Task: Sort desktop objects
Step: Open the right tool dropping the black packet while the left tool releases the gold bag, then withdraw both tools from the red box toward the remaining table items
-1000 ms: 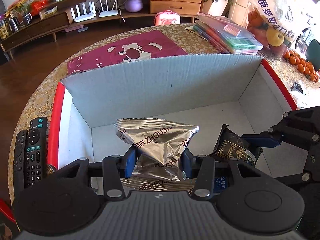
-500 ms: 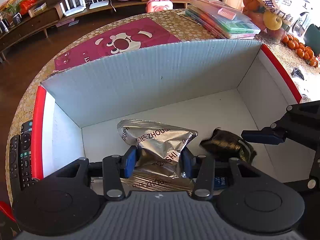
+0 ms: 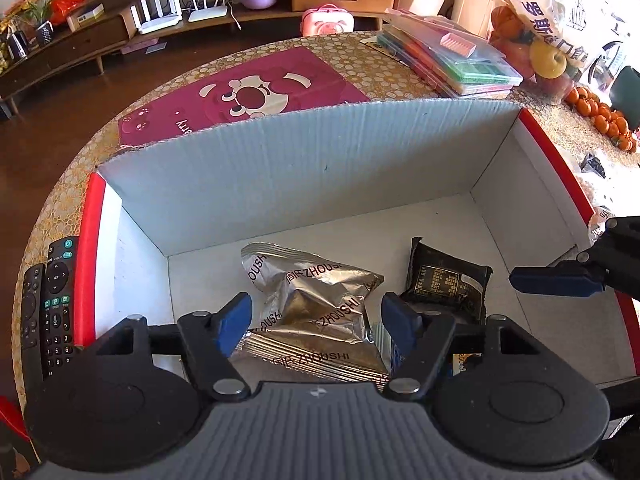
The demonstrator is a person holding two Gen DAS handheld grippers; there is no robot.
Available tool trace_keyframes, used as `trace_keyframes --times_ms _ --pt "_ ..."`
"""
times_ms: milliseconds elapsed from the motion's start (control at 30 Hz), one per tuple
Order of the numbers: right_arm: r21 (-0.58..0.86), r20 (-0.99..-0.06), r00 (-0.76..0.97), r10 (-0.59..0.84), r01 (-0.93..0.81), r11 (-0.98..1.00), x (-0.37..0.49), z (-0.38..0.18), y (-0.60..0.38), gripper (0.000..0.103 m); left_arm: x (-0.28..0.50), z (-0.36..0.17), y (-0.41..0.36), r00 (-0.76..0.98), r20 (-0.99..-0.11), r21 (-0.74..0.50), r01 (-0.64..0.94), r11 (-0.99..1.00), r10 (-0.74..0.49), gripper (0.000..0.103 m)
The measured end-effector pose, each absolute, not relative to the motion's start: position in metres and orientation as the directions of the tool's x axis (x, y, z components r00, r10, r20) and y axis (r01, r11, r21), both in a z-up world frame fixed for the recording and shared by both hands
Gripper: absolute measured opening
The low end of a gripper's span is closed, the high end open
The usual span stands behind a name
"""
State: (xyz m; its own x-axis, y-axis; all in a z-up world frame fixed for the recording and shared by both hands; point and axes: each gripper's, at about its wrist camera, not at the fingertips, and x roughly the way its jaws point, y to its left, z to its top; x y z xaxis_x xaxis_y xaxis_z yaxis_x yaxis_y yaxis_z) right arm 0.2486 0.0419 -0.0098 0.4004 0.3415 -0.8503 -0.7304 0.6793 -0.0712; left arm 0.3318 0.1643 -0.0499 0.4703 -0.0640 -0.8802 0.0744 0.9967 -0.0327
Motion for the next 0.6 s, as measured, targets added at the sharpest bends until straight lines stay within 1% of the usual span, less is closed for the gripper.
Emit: trace_keyframes --times_ms 600 --pt "-0.027 -0.782 0.456 0.424 -0.705 0.708 0.206 0.051 -0.014 0.051 0.286 0.004 0.138 0.537 -0.842 -0.01 0.077 0.997 -0.05 0.071"
